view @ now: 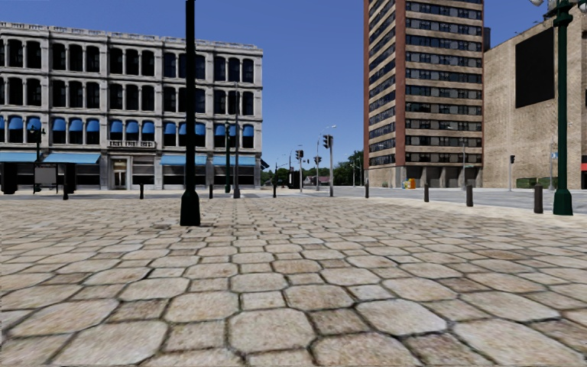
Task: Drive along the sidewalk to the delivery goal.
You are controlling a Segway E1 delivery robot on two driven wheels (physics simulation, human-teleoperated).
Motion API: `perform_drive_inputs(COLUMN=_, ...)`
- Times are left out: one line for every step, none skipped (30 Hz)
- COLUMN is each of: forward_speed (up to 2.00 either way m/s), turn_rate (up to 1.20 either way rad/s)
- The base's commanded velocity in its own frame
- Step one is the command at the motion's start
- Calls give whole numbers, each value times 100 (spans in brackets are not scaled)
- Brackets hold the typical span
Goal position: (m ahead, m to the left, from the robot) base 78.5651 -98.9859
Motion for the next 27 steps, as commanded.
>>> perform_drive_inputs(forward_speed=198, turn_rate=0)
perform_drive_inputs(forward_speed=198, turn_rate=0)
perform_drive_inputs(forward_speed=198, turn_rate=0)
perform_drive_inputs(forward_speed=198, turn_rate=0)
perform_drive_inputs(forward_speed=198, turn_rate=0)
perform_drive_inputs(forward_speed=198, turn_rate=0)
perform_drive_inputs(forward_speed=198, turn_rate=0)
perform_drive_inputs(forward_speed=198, turn_rate=0)
perform_drive_inputs(forward_speed=198, turn_rate=0)
perform_drive_inputs(forward_speed=198, turn_rate=0)
perform_drive_inputs(forward_speed=198, turn_rate=0)
perform_drive_inputs(forward_speed=198, turn_rate=0)
perform_drive_inputs(forward_speed=198, turn_rate=0)
perform_drive_inputs(forward_speed=198, turn_rate=0)
perform_drive_inputs(forward_speed=198, turn_rate=0)
perform_drive_inputs(forward_speed=198, turn_rate=0)
perform_drive_inputs(forward_speed=198, turn_rate=0)
perform_drive_inputs(forward_speed=198, turn_rate=0)
perform_drive_inputs(forward_speed=198, turn_rate=0)
perform_drive_inputs(forward_speed=198, turn_rate=0)
perform_drive_inputs(forward_speed=198, turn_rate=0)
perform_drive_inputs(forward_speed=198, turn_rate=0)
perform_drive_inputs(forward_speed=198, turn_rate=0)
perform_drive_inputs(forward_speed=198, turn_rate=0)
perform_drive_inputs(forward_speed=198, turn_rate=0)
perform_drive_inputs(forward_speed=198, turn_rate=0)
perform_drive_inputs(forward_speed=198, turn_rate=0)
